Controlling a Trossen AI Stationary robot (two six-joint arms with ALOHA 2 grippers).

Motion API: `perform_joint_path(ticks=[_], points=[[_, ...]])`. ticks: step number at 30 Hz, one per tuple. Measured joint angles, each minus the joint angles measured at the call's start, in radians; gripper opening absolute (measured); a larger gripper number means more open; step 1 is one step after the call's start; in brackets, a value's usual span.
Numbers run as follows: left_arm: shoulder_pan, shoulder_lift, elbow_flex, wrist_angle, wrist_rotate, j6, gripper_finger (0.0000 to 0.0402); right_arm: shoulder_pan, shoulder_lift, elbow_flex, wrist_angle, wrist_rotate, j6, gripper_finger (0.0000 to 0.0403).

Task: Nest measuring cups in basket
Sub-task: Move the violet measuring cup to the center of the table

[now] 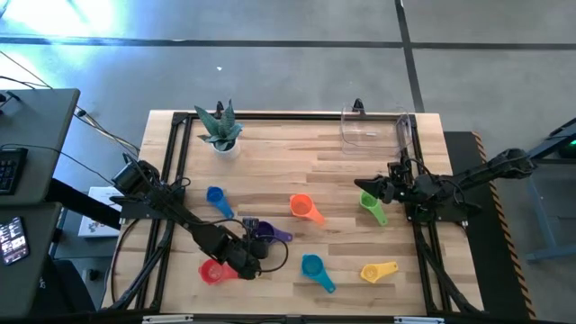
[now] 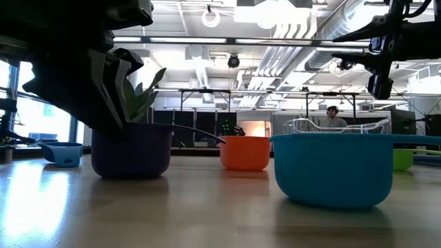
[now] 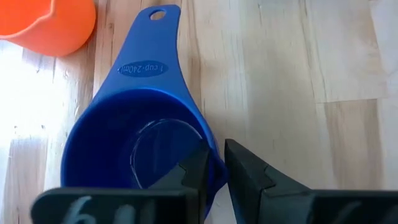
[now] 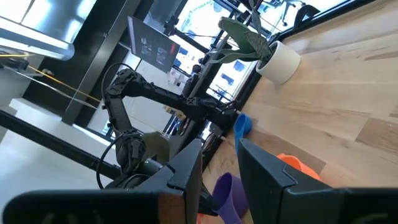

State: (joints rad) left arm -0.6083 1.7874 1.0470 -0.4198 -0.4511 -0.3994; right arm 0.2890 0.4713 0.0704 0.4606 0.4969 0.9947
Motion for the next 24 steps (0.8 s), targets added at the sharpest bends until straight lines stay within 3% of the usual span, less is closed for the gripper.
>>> perform_joint_path(ticks=[18,24], points=[[0.055,-0.001,0.000,0.007,0.079,-0.019,0.0042,0.000,0.000,0.000,0.000,-0.002,-0.007,0.0096],[0.091,-0.002,0.000,0.006,0.164,-0.019,0.0056,0.000,0.000,0.000,0.000,-0.006,-0.008,0.0096]])
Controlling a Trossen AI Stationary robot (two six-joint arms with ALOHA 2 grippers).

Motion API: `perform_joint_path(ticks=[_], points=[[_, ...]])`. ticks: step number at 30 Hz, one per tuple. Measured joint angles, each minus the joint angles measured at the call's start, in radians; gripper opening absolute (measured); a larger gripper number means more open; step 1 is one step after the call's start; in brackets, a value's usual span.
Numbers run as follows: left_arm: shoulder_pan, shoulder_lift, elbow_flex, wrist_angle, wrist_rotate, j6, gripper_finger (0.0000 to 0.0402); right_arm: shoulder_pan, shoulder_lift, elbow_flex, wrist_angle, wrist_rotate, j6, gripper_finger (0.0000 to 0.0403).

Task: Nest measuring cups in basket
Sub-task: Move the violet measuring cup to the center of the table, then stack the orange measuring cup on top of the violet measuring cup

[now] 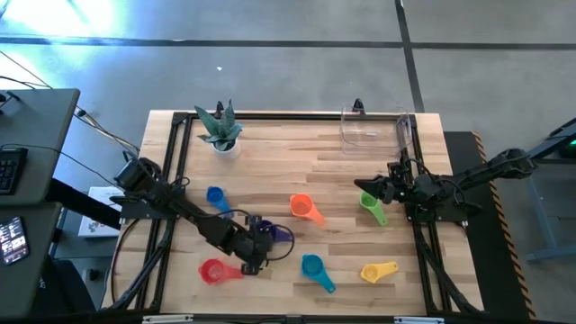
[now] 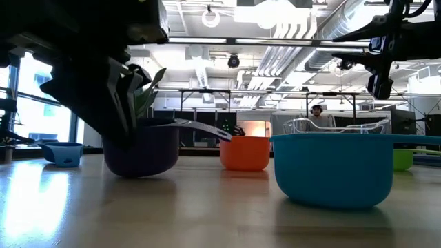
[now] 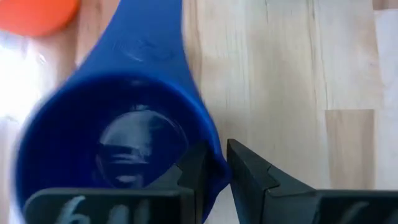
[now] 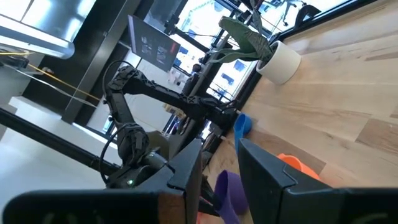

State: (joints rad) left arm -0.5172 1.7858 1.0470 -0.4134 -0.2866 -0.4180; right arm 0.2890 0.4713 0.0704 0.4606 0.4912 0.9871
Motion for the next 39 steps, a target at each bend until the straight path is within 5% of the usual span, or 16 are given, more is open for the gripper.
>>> perform_joint_path(ticks=[12,26,39], points=[[0.048,0.000,0.000,-0.001,0.061,-0.052,0.0125,0.000,0.000,0.000,0.000,-0.030,0.000,0.0096],[0.052,-0.003,0.035,-0.033,0.079,-0.027,0.0126,0.000,0.000,0.000,0.000,-0.032,-0.024,0.0096],[0.054,-0.004,0.201,-0.319,0.032,0.080,0.0127,-0.001,0.000,0.045,0.034,-0.035,-0.119,0.0096]])
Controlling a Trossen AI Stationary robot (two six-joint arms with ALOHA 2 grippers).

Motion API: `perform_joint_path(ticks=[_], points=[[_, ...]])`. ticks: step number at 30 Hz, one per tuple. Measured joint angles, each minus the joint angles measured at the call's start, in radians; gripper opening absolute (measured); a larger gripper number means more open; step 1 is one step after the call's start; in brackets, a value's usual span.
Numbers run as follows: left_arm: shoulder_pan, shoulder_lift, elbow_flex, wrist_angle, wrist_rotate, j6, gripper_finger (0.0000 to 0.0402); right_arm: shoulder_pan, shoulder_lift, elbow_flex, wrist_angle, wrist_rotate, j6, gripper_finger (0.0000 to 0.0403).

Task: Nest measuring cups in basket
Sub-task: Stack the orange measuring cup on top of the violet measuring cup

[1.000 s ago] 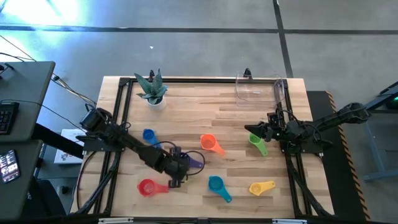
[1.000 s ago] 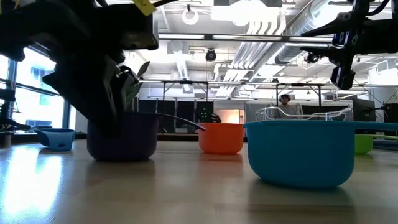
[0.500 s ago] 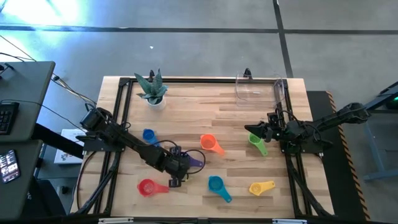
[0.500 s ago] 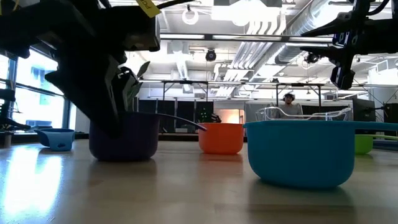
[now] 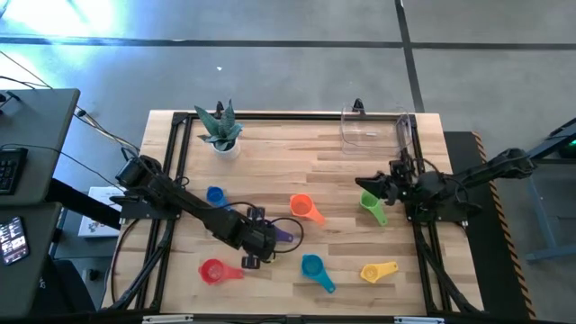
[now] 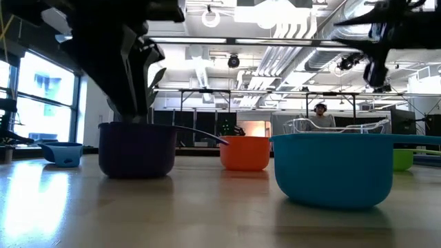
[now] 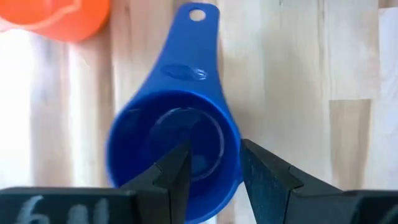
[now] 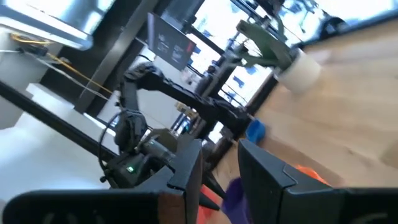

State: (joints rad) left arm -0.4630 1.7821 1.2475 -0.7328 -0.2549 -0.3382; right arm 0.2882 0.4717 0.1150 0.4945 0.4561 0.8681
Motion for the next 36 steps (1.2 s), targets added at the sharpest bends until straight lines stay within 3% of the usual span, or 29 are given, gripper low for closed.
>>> perform_joint_path(ticks=[5,11,21,26,30,36], points=[[0.006,0.000,0.073,-0.108,-0.053,0.045,0.0127,0.000,0.000,0.107,-0.051,0.000,-0.150,0.0096],[0.041,0.000,0.147,-0.230,-0.104,0.059,0.0127,0.000,0.042,0.275,-0.265,0.023,-0.240,0.0096],[0.125,0.000,0.233,-0.360,-0.191,0.121,0.0127,-0.027,0.245,0.543,-0.673,0.036,-0.208,0.0096],[0.155,-0.013,0.268,-0.381,-0.221,0.145,0.0127,-0.107,0.347,0.600,-0.808,-0.102,-0.108,0.0096],[0.177,-0.047,0.279,-0.382,-0.237,0.158,0.0127,-0.176,0.429,0.600,-0.812,-0.229,-0.080,0.0096],[0.218,-0.133,0.279,-0.398,-0.259,0.108,0.0127,-0.252,0.547,0.602,-0.799,-0.339,-0.082,0.0096]])
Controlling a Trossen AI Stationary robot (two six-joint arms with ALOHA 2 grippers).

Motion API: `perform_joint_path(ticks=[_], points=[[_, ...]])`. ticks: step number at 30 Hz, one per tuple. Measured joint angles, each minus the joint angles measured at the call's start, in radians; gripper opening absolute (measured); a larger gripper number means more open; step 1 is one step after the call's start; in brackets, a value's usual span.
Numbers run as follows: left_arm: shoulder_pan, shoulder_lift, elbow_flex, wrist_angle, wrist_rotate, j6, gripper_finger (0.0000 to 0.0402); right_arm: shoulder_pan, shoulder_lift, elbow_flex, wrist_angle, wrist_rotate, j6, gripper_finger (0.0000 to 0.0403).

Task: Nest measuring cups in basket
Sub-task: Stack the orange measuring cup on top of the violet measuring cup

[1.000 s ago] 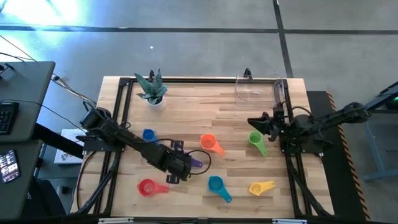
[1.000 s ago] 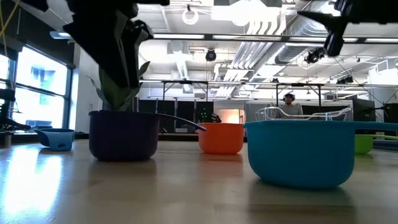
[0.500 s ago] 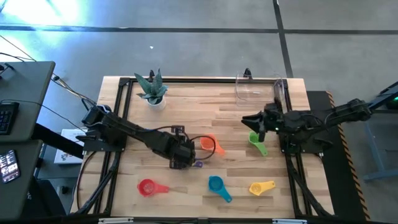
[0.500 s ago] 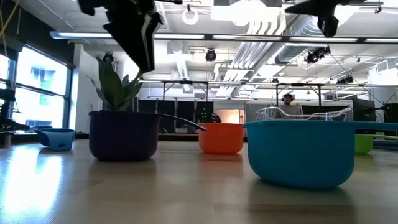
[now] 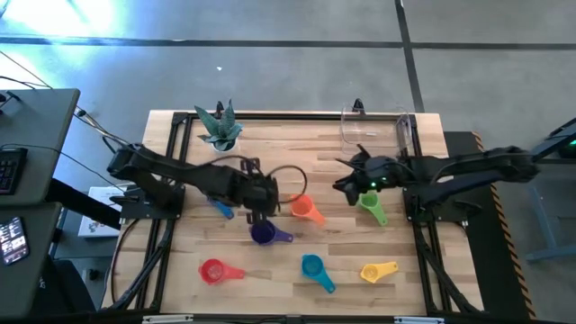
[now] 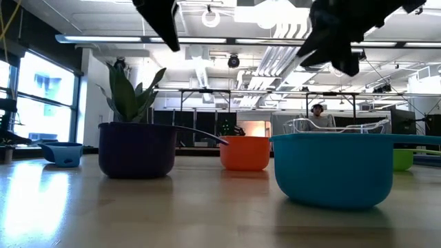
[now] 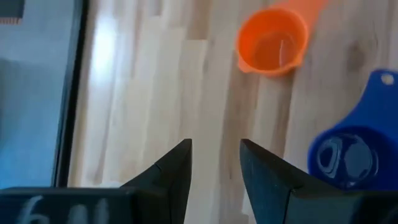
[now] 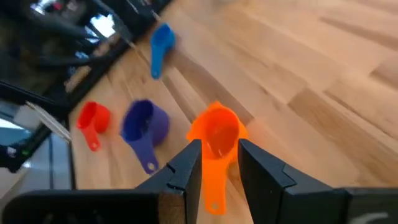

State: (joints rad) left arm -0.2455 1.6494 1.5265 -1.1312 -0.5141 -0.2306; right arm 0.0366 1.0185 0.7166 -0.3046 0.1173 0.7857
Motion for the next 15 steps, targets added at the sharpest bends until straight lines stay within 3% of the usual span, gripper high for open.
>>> perform_joint_path(ticks=[7,15], points=[[0.024,-0.134,-0.001,-0.036,0.002,-0.118,0.0127,-0.039,0.122,0.000,0.079,-0.071,-0.046,0.0099],[0.020,-0.282,-0.001,-0.056,-0.006,-0.257,0.0127,-0.044,0.253,0.000,0.226,-0.085,-0.087,0.0135]])
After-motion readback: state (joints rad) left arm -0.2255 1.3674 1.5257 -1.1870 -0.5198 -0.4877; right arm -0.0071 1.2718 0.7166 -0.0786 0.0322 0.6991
